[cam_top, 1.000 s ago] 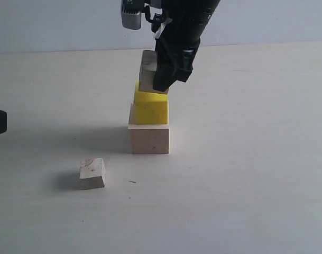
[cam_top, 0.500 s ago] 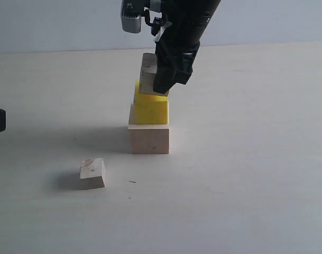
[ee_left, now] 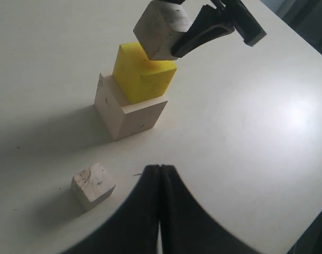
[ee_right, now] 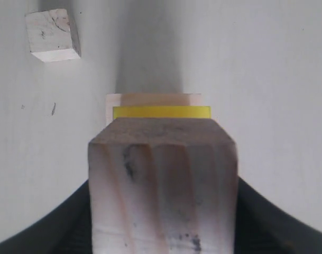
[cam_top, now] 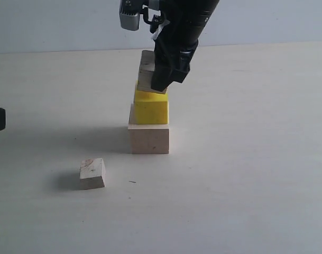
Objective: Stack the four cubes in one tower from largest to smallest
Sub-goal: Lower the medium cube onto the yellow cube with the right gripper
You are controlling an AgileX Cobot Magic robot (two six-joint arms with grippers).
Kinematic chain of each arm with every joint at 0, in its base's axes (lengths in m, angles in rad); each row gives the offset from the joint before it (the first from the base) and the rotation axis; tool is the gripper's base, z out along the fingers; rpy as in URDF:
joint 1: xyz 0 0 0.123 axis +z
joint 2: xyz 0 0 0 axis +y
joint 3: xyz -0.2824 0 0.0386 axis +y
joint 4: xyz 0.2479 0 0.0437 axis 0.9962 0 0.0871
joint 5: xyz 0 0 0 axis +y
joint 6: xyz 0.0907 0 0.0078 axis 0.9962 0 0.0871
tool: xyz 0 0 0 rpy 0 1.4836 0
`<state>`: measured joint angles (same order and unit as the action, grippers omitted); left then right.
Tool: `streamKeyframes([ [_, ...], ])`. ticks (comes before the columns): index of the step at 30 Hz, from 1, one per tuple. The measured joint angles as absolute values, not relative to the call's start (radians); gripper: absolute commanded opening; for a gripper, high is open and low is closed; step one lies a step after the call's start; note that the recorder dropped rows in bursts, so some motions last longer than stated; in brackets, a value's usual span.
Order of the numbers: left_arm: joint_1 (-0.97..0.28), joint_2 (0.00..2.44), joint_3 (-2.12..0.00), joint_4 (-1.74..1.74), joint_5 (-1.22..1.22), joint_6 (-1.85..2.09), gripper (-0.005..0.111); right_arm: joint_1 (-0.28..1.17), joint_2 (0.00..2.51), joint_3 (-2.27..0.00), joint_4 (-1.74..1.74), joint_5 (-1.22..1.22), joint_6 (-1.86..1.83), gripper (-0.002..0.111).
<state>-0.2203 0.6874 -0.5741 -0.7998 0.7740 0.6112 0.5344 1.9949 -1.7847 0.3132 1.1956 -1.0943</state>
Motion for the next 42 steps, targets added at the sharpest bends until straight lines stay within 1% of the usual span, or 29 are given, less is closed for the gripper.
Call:
streamKeyframes([
  [11,-0.22,0.687,-0.574,-0.798,0.772,0.611,0.0,0.534,1.995,-1.785,0.313,1.167,-1.074,0.0],
  [16,-0.22,0.687,-0.573,-0.798,0.757,0.611,0.0,0.534,1.995,-1.785,0.313,1.142,-1.008,0.0],
  [20,-0.22,0.687,-0.573,-0.798,0.739,0.611,0.0,0.559,1.996,-1.842,0.313,1.147,-0.95,0.0],
  [23,-0.22,0.687,-0.573,-0.798,0.736,0.611,0.0,0.602,1.996,-1.86,0.25,1.172,-0.93,0.0],
  [26,-0.22,0.687,-0.573,-0.798,0.75,0.611,0.0,0.591,1.996,-1.86,0.186,1.216,-0.912,0.0],
  [42,-0.22,0.687,-0.573,-0.797,0.766,0.613,0.0,0.582,2.037,-1.86,0.196,1.222,-0.979,0.0],
])
